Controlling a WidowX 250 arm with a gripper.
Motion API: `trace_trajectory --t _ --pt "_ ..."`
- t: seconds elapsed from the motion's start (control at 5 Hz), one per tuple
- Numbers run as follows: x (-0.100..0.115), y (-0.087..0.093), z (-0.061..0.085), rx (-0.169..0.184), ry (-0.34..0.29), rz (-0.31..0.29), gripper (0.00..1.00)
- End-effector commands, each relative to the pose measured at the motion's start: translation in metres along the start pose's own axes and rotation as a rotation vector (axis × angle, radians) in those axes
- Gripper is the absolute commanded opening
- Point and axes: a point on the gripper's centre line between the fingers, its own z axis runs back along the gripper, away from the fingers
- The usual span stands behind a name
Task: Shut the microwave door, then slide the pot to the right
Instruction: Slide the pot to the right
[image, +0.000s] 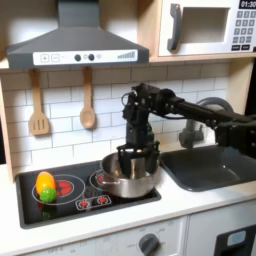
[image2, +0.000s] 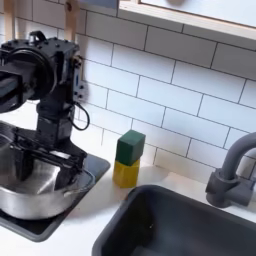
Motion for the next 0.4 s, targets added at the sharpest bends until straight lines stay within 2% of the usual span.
trace_trajectory --t 0.0,0.2 --pt "-0.0024 0.0017 0.0042 0.011 -0.016 0.024 1.00" --pt "0.0012 0.0036 0.0076 0.004 -0.028 0.038 1.00"
